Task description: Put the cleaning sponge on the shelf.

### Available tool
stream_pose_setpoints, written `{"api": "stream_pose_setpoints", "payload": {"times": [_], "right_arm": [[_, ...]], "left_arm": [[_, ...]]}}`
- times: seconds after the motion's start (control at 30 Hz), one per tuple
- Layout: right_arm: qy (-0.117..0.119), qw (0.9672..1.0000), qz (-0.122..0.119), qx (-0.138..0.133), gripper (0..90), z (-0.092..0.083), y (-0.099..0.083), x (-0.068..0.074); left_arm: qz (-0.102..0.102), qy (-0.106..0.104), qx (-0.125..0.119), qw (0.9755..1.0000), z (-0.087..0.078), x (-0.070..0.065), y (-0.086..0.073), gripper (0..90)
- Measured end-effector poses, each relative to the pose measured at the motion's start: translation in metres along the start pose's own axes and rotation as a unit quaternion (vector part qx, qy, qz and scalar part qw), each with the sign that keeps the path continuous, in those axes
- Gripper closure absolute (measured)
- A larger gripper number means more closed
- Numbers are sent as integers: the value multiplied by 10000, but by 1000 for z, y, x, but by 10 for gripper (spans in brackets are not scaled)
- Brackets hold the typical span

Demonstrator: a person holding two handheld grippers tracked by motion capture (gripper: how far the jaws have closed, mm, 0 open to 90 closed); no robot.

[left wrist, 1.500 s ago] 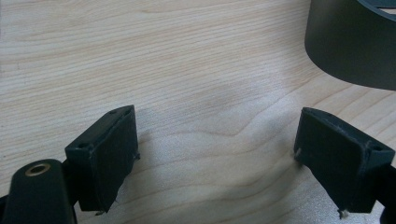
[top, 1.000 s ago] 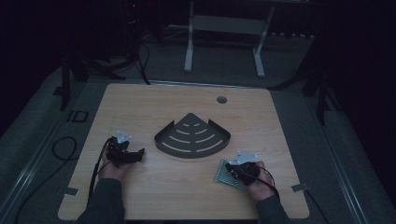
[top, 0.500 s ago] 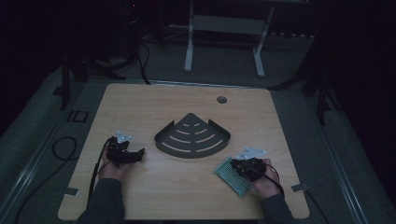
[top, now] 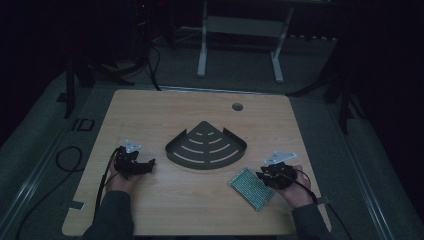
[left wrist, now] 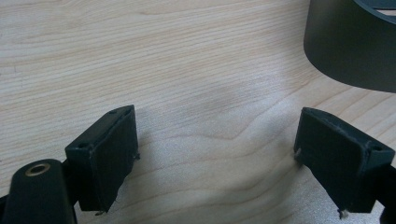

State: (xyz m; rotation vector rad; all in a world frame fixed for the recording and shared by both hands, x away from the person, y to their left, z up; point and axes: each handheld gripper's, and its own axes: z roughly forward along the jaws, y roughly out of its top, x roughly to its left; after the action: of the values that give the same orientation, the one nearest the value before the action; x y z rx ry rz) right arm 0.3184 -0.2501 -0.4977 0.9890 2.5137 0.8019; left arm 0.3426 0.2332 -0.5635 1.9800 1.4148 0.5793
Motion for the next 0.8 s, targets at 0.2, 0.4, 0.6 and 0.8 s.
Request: {"api": "stream_pose_setpoints", "payload": {"times": [0.2, 0.4, 0.6, 0.8], "right_arm": [[63, 9999, -33, 145, 676, -1, -2, -4], [154, 9993, -27, 332, 686, -1, -3, -10], [280, 9984, -11, 487, 689, -2, -4, -12], [439, 9971, 9, 629, 694, 1, -1, -15]], "left_arm": [[1, -2, 0, 10000, 0, 0, 0, 139], [1, -2, 0, 10000, 0, 0, 0, 139], [-1, -2, -1, 10000, 0, 0, 0, 139], [0, -1, -1, 10000, 0, 0, 0, 139]]}}
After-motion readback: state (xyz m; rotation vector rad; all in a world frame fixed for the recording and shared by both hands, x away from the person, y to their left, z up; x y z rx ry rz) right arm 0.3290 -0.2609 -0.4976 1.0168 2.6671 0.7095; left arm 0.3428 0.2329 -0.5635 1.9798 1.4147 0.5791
